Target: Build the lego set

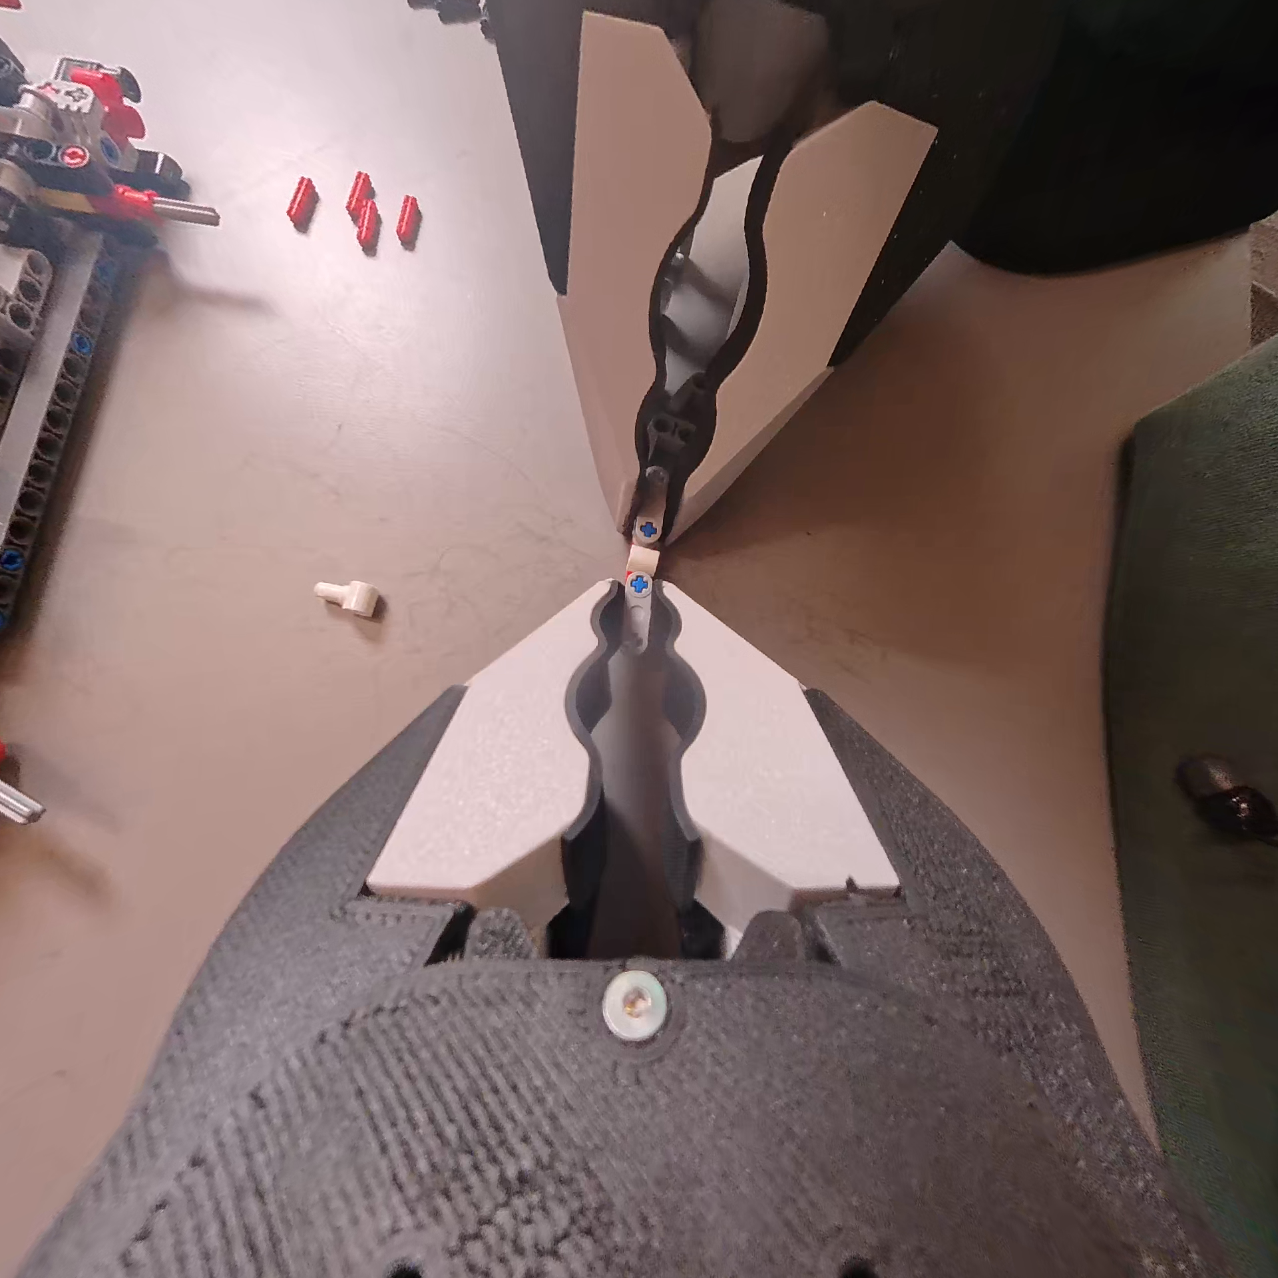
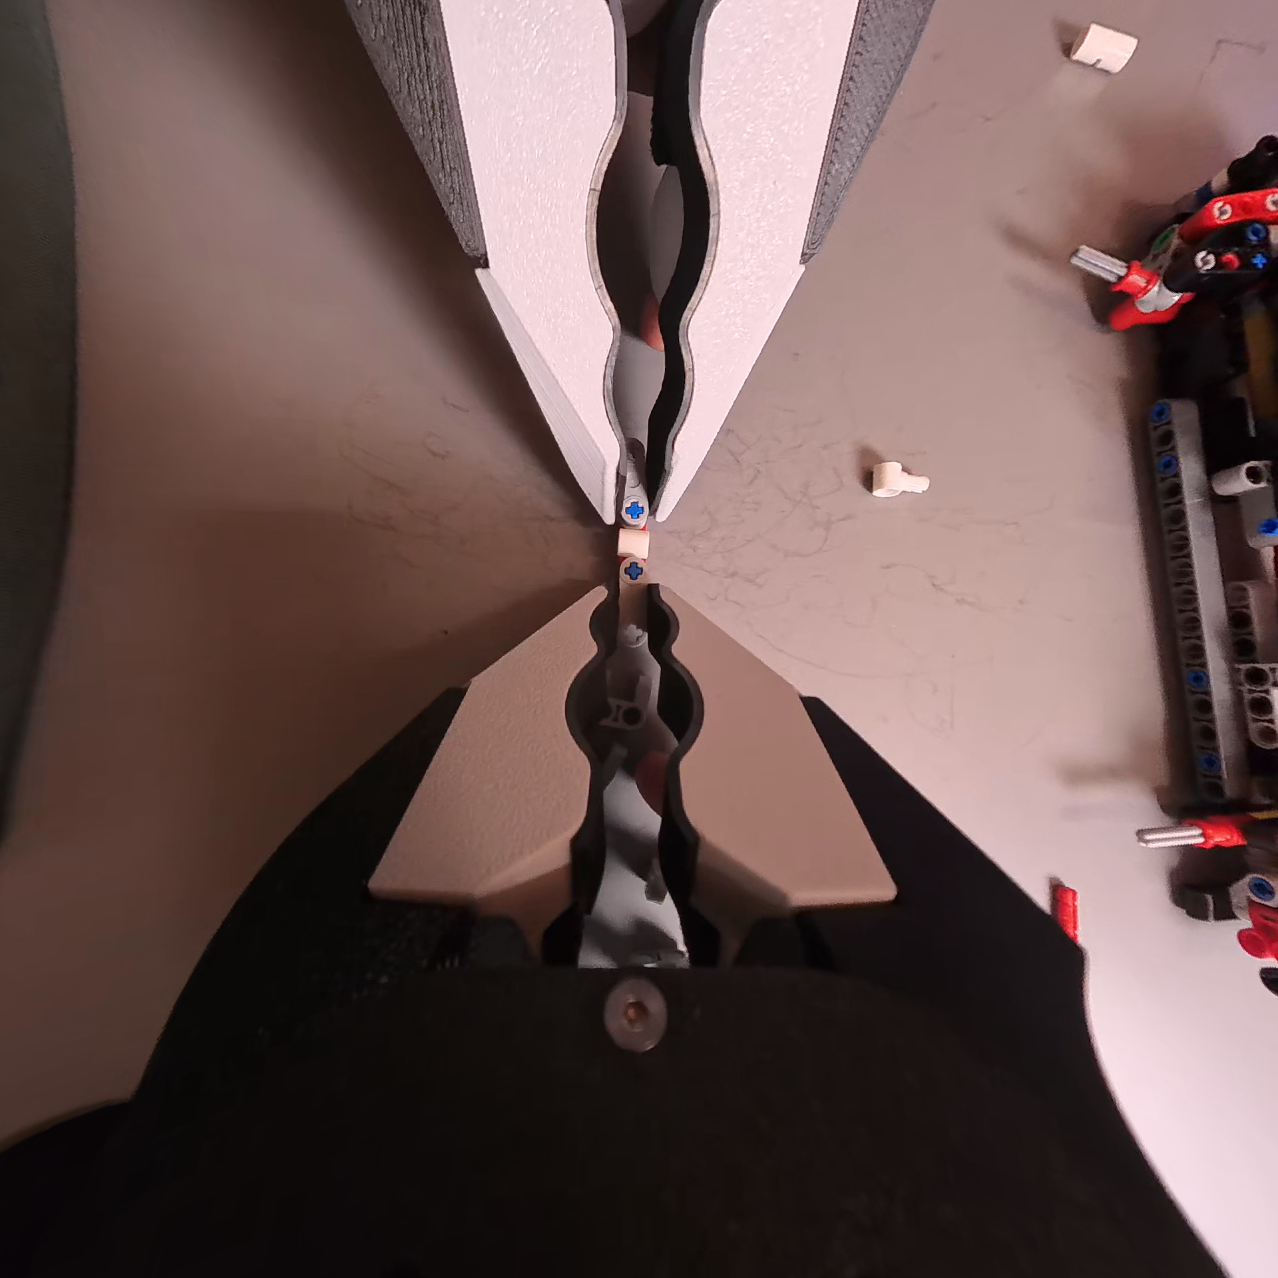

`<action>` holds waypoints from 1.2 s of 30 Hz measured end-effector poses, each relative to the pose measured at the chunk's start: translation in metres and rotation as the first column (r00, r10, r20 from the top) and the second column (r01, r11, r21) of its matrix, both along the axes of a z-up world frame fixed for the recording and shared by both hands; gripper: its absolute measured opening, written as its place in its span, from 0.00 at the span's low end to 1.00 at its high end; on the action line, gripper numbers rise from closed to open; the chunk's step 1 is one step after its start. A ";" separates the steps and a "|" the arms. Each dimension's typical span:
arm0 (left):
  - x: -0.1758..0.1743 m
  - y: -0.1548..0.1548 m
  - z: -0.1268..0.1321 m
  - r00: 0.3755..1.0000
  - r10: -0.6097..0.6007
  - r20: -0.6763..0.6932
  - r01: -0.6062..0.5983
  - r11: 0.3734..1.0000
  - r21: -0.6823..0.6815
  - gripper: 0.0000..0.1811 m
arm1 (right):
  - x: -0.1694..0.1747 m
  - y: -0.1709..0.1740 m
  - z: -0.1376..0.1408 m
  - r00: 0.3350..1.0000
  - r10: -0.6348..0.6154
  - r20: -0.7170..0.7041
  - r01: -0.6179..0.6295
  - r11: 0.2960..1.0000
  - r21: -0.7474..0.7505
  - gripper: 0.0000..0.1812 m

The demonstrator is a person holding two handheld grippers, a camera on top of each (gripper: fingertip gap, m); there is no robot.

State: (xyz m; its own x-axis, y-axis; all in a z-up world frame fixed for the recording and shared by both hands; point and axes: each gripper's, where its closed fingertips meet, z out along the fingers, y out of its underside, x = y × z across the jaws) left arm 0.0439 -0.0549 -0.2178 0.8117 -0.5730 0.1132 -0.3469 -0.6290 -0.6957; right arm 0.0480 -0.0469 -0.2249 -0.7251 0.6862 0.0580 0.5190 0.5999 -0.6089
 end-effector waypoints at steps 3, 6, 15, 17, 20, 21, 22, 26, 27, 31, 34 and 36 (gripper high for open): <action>0.000 0.000 0.000 1.000 0.002 0.000 -0.002 1.000 0.003 0.03 | 0.000 0.000 0.000 1.000 -0.007 0.004 0.007 1.000 -0.003 0.03; 0.001 -0.001 0.000 1.000 -0.008 0.000 0.008 1.000 0.007 0.03 | 0.000 -0.001 0.000 1.000 -0.004 0.006 0.004 1.000 -0.013 0.03; 0.004 -0.004 0.002 0.998 -0.052 0.026 0.052 0.998 0.035 0.06 | 0.004 -0.003 0.000 1.000 0.025 -0.001 -0.025 0.999 -0.026 0.03; 0.004 -0.004 0.001 0.998 -0.062 0.014 0.062 0.997 0.044 0.08 | 0.004 -0.004 0.000 1.000 0.032 -0.001 -0.032 0.999 -0.023 0.03; 0.008 -0.007 -0.003 0.995 -0.097 -0.004 0.097 0.994 0.047 0.06 | 0.004 -0.005 0.002 0.999 0.033 -0.007 -0.033 0.999 -0.018 0.06; 0.009 -0.007 -0.004 0.994 -0.104 -0.017 0.105 0.993 0.052 0.05 | 0.003 -0.006 0.003 0.999 0.032 -0.012 -0.032 0.999 -0.017 0.09; 0.009 -0.007 -0.004 0.993 -0.110 -0.030 0.112 0.992 0.059 0.03 | 0.003 -0.007 0.005 0.999 0.033 -0.017 -0.033 0.999 -0.019 0.09; 0.012 -0.009 -0.004 0.990 -0.130 -0.047 0.133 0.989 0.064 0.03 | 0.001 -0.016 0.008 0.998 0.046 -0.032 -0.046 0.999 -0.018 0.08; 0.012 -0.009 -0.004 0.990 -0.133 -0.055 0.137 0.988 0.067 0.03 | 0.002 -0.018 0.007 0.998 0.053 -0.025 -0.053 0.999 -0.010 0.06; 0.014 -0.011 -0.004 0.986 -0.151 -0.073 0.156 0.985 0.074 0.03 | 0.004 -0.022 0.005 0.997 0.077 -0.006 -0.077 0.997 0.014 0.04; 0.015 -0.012 -0.005 0.982 -0.167 -0.086 0.174 0.982 0.080 0.03 | 0.006 -0.023 0.005 0.995 0.105 0.001 -0.105 0.994 0.022 0.03; 0.016 -0.013 -0.005 0.980 -0.178 -0.088 0.185 0.979 0.084 0.03 | 0.007 -0.024 0.005 0.991 0.131 0.001 -0.131 0.991 0.033 0.03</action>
